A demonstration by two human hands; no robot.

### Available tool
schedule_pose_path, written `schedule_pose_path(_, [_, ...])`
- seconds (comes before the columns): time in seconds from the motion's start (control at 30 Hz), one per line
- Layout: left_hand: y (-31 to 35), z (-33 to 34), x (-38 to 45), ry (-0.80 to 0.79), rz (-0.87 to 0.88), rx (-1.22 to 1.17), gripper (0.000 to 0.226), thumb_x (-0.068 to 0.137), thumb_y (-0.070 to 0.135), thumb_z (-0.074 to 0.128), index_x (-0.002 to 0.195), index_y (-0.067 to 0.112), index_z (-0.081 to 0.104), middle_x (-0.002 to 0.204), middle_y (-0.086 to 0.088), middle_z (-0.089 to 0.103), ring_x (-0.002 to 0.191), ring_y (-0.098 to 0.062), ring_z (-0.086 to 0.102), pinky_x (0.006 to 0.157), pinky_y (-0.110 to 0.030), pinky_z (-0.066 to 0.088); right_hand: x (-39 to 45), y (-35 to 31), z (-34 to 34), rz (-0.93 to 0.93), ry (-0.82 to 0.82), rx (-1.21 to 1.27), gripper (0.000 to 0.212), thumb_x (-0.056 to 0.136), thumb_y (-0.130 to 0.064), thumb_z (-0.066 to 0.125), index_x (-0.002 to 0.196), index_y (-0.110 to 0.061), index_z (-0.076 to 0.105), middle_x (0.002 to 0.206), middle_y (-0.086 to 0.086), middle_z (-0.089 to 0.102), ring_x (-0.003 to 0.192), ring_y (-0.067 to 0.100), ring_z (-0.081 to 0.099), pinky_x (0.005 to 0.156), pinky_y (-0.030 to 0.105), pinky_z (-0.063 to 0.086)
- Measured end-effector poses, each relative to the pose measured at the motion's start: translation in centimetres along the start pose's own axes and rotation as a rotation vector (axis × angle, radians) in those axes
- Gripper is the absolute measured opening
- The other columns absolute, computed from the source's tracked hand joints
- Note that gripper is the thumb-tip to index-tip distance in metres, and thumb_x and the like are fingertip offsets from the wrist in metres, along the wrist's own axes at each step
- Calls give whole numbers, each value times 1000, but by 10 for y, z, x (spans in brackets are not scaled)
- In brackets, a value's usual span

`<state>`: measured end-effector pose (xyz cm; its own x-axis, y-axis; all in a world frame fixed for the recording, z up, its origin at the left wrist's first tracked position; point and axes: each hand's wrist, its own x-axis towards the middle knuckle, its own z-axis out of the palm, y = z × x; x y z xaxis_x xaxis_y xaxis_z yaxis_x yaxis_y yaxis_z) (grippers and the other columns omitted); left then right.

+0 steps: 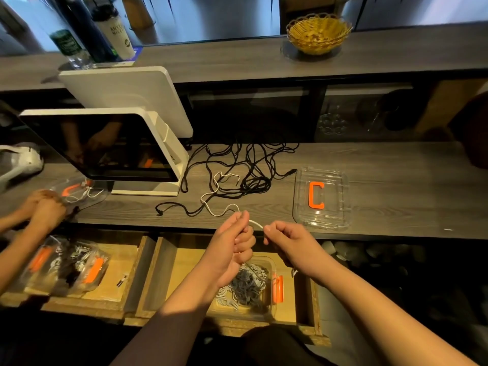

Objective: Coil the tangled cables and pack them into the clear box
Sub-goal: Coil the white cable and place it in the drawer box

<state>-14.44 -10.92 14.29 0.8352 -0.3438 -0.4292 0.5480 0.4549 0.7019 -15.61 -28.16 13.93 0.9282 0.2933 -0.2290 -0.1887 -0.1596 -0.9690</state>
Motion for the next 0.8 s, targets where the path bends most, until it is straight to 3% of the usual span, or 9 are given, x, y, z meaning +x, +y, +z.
schedule_pose_path(0.13, [7,-4,3,25,29,433,22,92,35,61,94,15,52,54,6,33,44,-5,25,39,-15,20,6,-3,8,-2,30,1,31,102,-32,49,82,-13,63,54,-4,42,44,8,35,42,21,28])
schedule_pose_path(0.2, [6,-8,5,44,16,498,27,98,38,55,100,11,57,56,4,36,46,-7,27,42,-17,21,9,-4,14,2,35,13,31,102,-30,49,83,-9,62,52,-4,42,42,7,34,41,19,28])
schedule_pose_path(0.33, [2,-16,2,116,20,460,52,95,52,42,95,5,66,61,0,44,49,-7,31,41,-17,20,15,-6,29,34,66,7,34,102,-28,49,84,-4,65,50,-8,50,42,1,38,44,15,31])
schedule_pose_path(0.4, [9,-23,2,112,27,386,52,99,51,38,110,14,74,63,1,44,52,-6,33,41,-17,20,20,-7,37,49,67,-21,36,102,-29,50,79,-8,67,49,-9,49,45,3,38,49,23,31])
schedule_pose_path(0.5, [26,-35,4,162,78,299,57,96,55,37,114,17,74,64,1,46,54,-6,37,43,-19,22,26,-7,50,69,82,-136,40,100,-38,53,70,-15,67,54,-5,47,52,16,38,55,31,30])
schedule_pose_path(0.8, [43,-55,9,160,94,206,51,104,49,34,119,17,70,64,5,40,54,-6,30,42,-18,21,37,-9,85,123,117,-204,43,99,-40,55,74,-9,69,49,-6,39,49,13,34,52,30,26])
